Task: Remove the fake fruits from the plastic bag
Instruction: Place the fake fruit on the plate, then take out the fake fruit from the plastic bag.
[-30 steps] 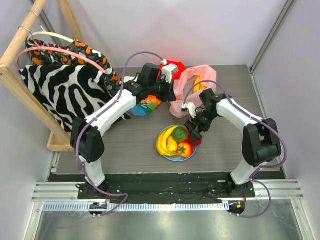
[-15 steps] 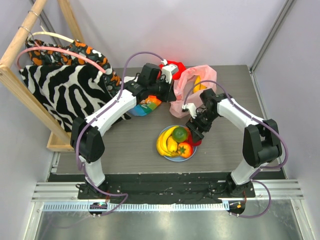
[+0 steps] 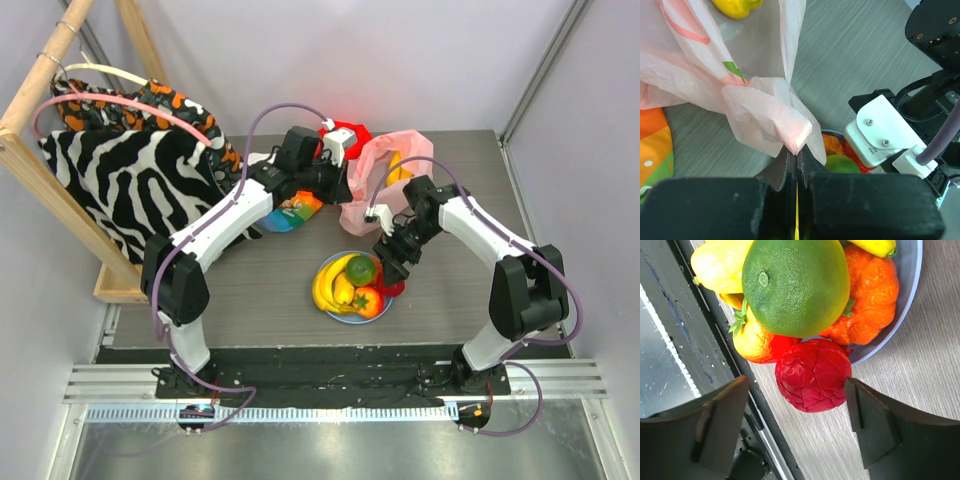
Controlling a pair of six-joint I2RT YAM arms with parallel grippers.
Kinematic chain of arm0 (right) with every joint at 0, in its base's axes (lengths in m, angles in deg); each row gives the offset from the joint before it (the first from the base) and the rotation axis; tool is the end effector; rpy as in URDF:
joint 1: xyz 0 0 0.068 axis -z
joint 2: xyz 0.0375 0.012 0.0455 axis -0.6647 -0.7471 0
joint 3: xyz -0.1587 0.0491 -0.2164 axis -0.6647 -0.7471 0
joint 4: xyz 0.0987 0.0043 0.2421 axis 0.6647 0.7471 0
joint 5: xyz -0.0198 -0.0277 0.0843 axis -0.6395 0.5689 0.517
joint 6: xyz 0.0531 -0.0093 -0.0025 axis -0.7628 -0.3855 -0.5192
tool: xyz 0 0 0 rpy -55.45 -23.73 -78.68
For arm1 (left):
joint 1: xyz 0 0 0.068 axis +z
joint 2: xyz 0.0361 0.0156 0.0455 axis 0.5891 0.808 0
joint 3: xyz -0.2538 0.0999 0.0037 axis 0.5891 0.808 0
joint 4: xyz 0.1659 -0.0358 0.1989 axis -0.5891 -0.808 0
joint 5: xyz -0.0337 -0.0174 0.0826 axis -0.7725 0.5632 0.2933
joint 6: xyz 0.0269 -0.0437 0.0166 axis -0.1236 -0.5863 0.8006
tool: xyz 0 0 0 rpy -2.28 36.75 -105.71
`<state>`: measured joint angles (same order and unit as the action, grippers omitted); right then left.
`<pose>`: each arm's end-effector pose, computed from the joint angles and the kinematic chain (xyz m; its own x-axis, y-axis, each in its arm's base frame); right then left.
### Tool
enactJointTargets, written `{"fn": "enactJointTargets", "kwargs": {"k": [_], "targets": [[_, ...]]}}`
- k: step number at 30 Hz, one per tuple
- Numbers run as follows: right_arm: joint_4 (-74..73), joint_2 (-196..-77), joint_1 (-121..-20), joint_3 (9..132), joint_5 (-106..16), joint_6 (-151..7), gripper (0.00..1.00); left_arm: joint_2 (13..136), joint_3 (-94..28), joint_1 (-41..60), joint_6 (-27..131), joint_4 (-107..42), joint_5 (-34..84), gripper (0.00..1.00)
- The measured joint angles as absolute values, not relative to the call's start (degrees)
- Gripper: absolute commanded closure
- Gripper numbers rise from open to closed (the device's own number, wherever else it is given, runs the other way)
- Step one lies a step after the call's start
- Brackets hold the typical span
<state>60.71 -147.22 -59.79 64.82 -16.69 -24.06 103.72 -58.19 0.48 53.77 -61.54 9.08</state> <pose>0.2687 0.1101 0.2367 -0.5078 -0.7279 -0.4607 -0.8550 0.3602 0.3732 0.3370 -0.2593 0.3379 -0.5888 0.2271 -0.7757 0.7148 0.5942 -0.3686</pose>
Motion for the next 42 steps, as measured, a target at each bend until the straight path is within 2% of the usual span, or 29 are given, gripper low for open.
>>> {"fn": "enactJointTargets", "kwargs": {"k": [7, 17, 24, 25, 26, 27, 28, 29, 32, 42], "targets": [[59.75, -147.18, -59.44, 64.6, -16.8, -24.06, 0.01, 103.72, -58.19, 0.48, 53.77, -61.52, 9.08, 1.0], [57.19, -147.18, -56.88, 67.11, -17.57, -26.69, 0.0, 104.58, -59.26, 0.48, 53.77, -61.54, 9.17, 1.0], [62.09, -147.73, -49.08, 79.25, -13.68, -27.41, 0.0, 104.58, -59.28, 0.48, 53.77, -61.56, 10.39, 1.0], [62.79, -148.49, -47.77, 81.82, -12.76, -28.02, 0.03, 104.58, -59.28, 0.48, 53.77, -61.56, 10.5, 1.0], [63.22, -149.65, -46.63, 84.93, -11.8, -29.09, 0.11, 104.58, -59.33, 0.48, 53.74, -61.58, 10.63, 1.0], [62.83, -150.98, -45.71, 87.79, -11.05, -30.38, 0.14, 104.58, -59.41, 0.48, 53.74, -61.56, 10.65, 1.0], [62.0, -152.67, -44.97, 90.61, -10.29, -32.28, 0.21, 104.58, -59.5, 0.48, 53.72, -61.58, 10.63, 1.0], [60.49, -153.96, -44.75, 92.25, -9.85, -34.45, 0.34, 104.58, -59.61, 0.48, 53.72, -61.58, 10.63, 1.0], [56.95, -158.06, -45.03, 95.55, -8.89, -39.47, 0.41, 104.58, -59.79, 0.48, 53.66, -61.56, 10.52, 1.0], [47.16, -173.89, -45.45, 104.99, -11.58, -53.86, 0.38, 104.55, -58.45, 0.15, 52.74, -61.34, 9.63, 1.0]]}}
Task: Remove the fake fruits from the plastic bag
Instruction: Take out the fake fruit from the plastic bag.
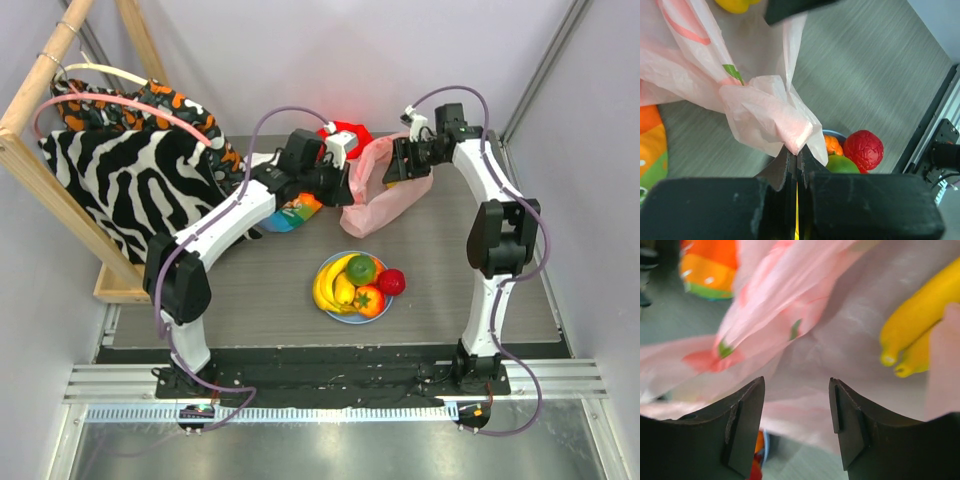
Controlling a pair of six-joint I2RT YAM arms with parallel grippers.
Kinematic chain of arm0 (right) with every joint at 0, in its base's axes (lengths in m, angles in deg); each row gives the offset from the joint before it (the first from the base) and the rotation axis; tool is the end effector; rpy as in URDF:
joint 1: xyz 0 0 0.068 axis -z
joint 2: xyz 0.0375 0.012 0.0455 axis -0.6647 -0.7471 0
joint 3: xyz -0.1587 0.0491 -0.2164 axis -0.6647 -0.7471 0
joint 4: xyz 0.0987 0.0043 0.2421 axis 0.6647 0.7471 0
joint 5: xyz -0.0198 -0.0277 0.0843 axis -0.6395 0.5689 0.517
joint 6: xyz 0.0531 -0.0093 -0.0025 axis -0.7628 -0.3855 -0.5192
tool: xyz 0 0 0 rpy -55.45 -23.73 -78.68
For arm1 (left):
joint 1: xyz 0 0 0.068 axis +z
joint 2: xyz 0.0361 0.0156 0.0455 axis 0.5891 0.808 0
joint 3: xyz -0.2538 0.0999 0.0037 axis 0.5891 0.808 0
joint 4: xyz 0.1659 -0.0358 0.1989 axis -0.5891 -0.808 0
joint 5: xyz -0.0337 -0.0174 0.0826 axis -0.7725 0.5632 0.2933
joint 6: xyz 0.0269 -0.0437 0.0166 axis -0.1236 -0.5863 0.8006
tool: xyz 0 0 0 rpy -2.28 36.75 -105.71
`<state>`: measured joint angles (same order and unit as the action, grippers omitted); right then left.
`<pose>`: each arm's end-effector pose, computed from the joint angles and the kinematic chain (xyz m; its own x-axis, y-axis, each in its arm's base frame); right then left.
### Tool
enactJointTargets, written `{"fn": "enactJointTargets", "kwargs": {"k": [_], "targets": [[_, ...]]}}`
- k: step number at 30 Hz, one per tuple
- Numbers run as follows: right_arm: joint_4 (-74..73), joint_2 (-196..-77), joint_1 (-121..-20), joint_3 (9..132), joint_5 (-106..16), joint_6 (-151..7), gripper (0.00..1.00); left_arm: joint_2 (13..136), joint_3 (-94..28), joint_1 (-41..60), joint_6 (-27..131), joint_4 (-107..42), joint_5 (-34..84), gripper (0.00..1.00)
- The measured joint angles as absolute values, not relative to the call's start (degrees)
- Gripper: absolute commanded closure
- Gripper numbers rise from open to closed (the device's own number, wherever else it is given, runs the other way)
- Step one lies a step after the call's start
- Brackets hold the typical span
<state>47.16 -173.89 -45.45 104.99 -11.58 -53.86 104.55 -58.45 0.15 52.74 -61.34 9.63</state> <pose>0.4508 0.0534 0.2810 -0.7415 -0.1992 -0.6407 -0.5636 0.7030 0.4337 0.3386 -0.2631 0.3337 -0.6036 0.2213 -0.7659 0.7020 0.6029 -0.3791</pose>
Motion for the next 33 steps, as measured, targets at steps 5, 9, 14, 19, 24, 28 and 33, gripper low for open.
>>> {"fn": "enactJointTargets", "kwargs": {"k": [5, 9, 14, 19, 24, 28, 33], "targets": [[44.78, -178.96, -45.45, 107.59, -22.0, -57.35, 0.29, 104.34, -55.11, -1.4, 51.82, -61.3, 9.45, 1.0], [44.4, -180.56, -45.45, 108.01, -29.92, -58.8, 0.23, 104.34, -53.53, -3.34, 51.52, -61.26, 9.1, 1.0], [43.31, -183.09, -45.67, 111.31, -37.28, -60.78, 0.17, 104.34, -53.01, -5.11, 50.47, -60.99, 9.01, 1.0], [42.11, -186.89, -47.11, 115.27, -41.24, -61.02, 0.17, 104.34, -53.03, -5.4, 50.01, -60.62, 8.86, 1.0], [42.0, -189.39, -49.84, 115.42, -42.85, -60.96, 0.16, 104.36, -53.14, -5.4, 49.35, -60.62, 8.9, 1.0], [42.15, -189.41, -51.46, 114.39, -44.45, -60.17, 0.23, 104.36, -53.14, -5.4, 49.22, -60.6, 8.9, 1.0], [42.24, -189.25, -52.01, 113.5, -46.7, -57.27, 0.23, 104.42, -53.56, -5.4, 49.15, -60.58, 8.9, 1.0]]}}
